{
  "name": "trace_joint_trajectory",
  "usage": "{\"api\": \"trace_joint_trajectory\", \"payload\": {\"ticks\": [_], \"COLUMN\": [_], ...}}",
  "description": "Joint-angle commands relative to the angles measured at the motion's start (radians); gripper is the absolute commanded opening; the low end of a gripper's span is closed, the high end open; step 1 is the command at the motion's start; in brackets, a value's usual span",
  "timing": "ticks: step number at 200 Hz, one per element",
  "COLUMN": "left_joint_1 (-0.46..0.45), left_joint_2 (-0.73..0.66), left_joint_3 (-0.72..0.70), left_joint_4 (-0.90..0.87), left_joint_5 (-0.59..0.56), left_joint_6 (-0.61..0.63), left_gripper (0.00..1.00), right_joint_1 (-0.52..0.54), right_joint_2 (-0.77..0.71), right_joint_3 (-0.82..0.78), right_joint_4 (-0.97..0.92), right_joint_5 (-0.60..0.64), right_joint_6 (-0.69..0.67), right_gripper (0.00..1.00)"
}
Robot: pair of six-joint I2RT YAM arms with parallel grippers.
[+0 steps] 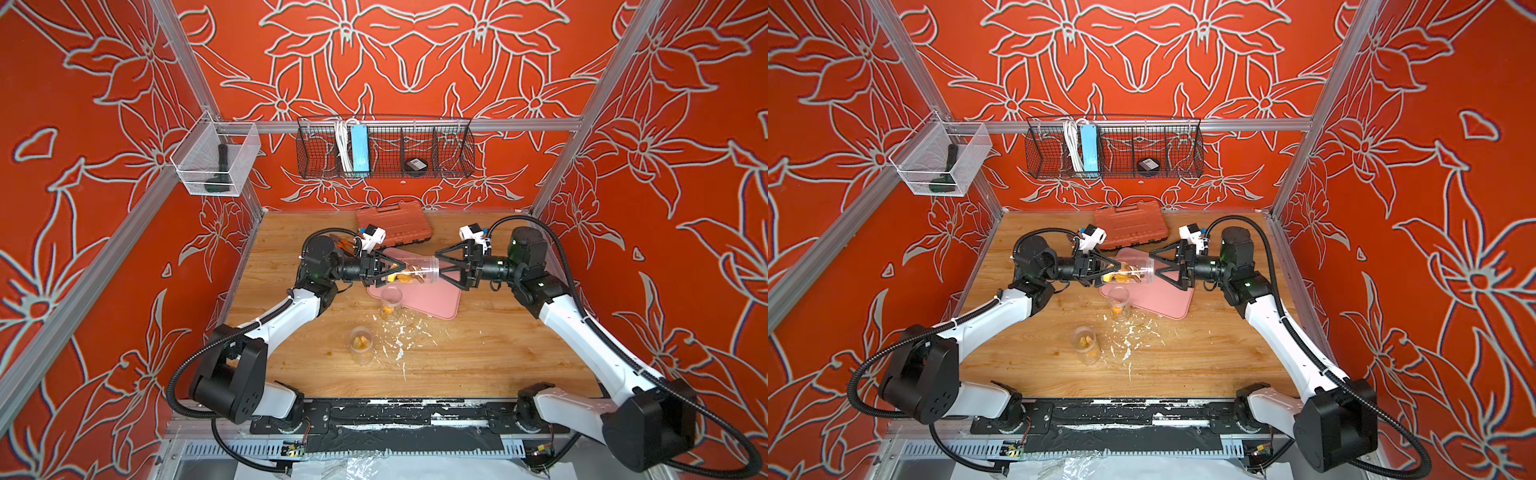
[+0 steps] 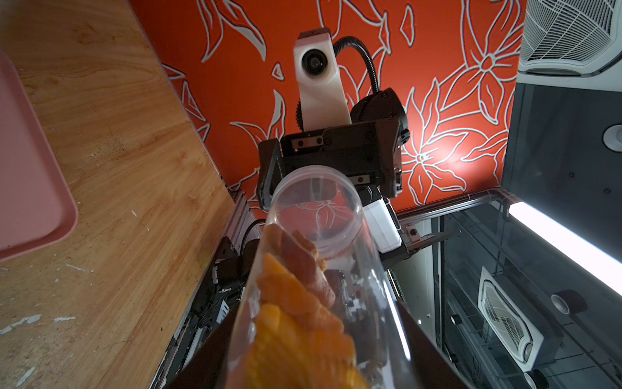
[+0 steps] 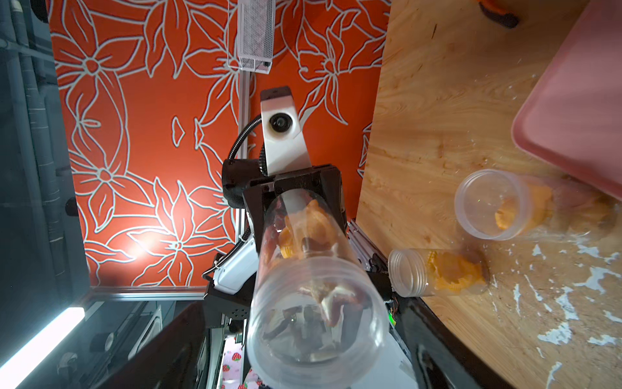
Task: Pour the cookies out of the jar
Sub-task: Unscrew the lid from the jar.
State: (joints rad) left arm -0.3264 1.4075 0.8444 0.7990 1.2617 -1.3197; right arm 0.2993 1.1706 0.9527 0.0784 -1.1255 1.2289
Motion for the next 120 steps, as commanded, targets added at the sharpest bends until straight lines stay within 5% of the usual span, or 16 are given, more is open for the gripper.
{"api": "trace_joint_trajectory", "payload": {"ticks": [1, 120], "left_joint_1": [-0.001, -0.002], "left_joint_2": [-0.042, -0.044], "left_joint_3": [0.013, 0.016], "left_joint_4": [0.014, 0.005], "left_joint_5": [0.031, 0.031], "left_joint_6": [0.008, 0.016], "left_gripper": [0.59, 0.59], "right_joint_1": [0.029, 0.031], "right_joint_2": [0.008, -0.057], "right_joint_3": [0.026, -0.034], "right_joint_4": [0.048, 0.096], "right_joint_5": [-0.034, -0.044], "right_joint_6": [0.035, 0.081], "right_gripper": [0.93, 0.78]}}
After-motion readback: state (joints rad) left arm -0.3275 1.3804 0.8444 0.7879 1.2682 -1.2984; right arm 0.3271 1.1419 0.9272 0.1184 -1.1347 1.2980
